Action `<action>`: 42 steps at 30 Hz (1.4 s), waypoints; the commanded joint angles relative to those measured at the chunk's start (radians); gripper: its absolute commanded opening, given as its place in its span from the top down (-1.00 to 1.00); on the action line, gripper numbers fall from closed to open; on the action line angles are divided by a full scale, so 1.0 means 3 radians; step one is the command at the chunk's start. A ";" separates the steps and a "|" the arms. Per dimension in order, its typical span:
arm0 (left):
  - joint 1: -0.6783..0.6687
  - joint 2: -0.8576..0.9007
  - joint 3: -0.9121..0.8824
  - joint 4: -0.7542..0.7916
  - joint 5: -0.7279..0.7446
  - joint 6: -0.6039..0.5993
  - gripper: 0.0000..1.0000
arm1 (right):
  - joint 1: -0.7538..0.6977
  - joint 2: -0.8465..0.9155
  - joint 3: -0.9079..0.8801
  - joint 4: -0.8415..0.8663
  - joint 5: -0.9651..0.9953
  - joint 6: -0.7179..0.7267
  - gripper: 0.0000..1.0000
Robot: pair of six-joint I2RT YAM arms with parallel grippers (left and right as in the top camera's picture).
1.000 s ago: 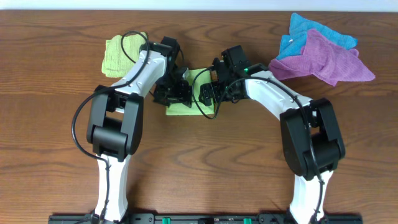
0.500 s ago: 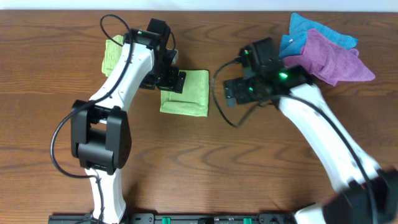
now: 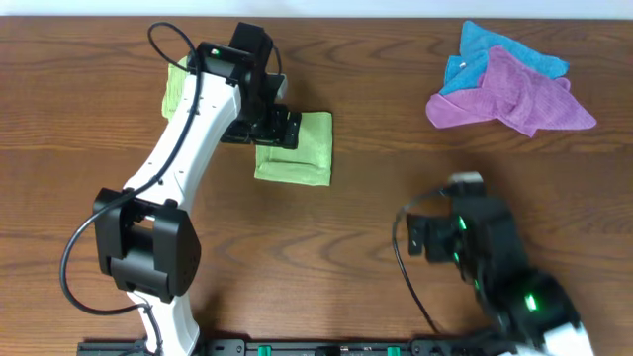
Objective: Fold the cloth
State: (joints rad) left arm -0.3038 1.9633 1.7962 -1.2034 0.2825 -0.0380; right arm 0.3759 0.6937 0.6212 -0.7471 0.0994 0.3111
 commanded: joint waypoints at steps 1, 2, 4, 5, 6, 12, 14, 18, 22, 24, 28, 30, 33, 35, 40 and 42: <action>-0.0013 -0.0053 0.0064 -0.0013 0.0009 -0.0034 -0.90 | -0.0011 -0.0443 -0.0345 0.0013 0.0122 0.0285 -0.98; -0.0013 -0.0053 0.0064 -0.0013 0.0010 -0.0036 -0.90 | -0.0011 -0.0561 -0.0462 0.0008 0.0178 0.0285 -0.98; -0.0017 -0.0053 0.0064 -0.0013 0.0010 -0.0034 -0.90 | -0.0011 -0.0715 -0.0666 0.0053 0.0285 0.0285 -0.98; -0.0017 -0.0053 0.0064 -0.0013 0.0010 -0.0036 -0.90 | -0.0011 -0.0757 -0.0748 0.0064 0.0355 0.0285 -0.99; -0.0018 -0.0053 0.0064 -0.0011 0.0013 -0.0036 -0.91 | -0.0011 -0.0783 -0.0820 0.0089 0.0445 0.0284 -0.98; -0.0018 -0.0053 0.0064 -0.0013 0.0023 -0.0036 -0.90 | -0.0011 -0.0788 -0.0968 0.0326 0.1518 0.0284 -0.98; -0.0018 -0.0053 0.0064 -0.0013 0.0038 -0.0036 -0.91 | -0.0011 -0.0788 -0.0969 0.0479 0.1808 0.0280 -0.98; -0.0018 -0.0053 0.0064 -0.0011 0.0095 -0.0036 -0.90 | -0.0011 -0.0785 -0.0969 0.0572 0.1706 0.0158 -0.99; -0.0018 -0.0053 0.0064 0.0006 0.0095 -0.0034 -0.91 | -0.0011 -0.0785 -0.0969 0.0558 0.1532 0.0158 -0.99; -0.0018 -0.0053 0.0064 0.0014 0.0095 -0.0034 -0.90 | -0.0011 -0.0785 -0.0969 0.0558 0.1525 0.0158 -0.99; -0.0018 -0.0053 0.0064 0.0033 0.0094 -0.0034 -0.90 | -0.0011 -0.0786 -0.0969 0.0558 0.1525 0.0158 -0.98; -0.0018 -0.0053 0.0064 0.0051 0.0095 -0.0036 -0.90 | -0.0011 -0.0786 -0.0969 0.0558 0.1525 0.0158 -0.99; -0.0018 -0.0053 0.0064 0.0116 0.0095 -0.0036 -0.90 | -0.0011 -0.0786 -0.0969 0.0558 0.1525 0.0158 -0.98; -0.0018 -0.0053 0.0064 0.0177 0.0093 -0.0036 -0.91 | -0.0011 -0.0786 -0.0969 0.0558 0.1525 0.0158 -0.99; -0.0018 -0.0053 0.0064 0.0212 0.0095 -0.0036 -0.90 | -0.0155 -0.0796 -0.0969 0.0559 0.1522 0.0158 -0.98; -0.0018 -0.0053 0.0064 0.0202 0.0094 -0.0036 -0.90 | -0.0465 -0.0807 -0.0969 0.0558 0.1522 0.0159 -0.99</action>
State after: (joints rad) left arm -0.3073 1.9633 1.7962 -1.1404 0.3077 -0.0490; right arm 0.3218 0.4641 0.3305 -0.5789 0.5434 0.3702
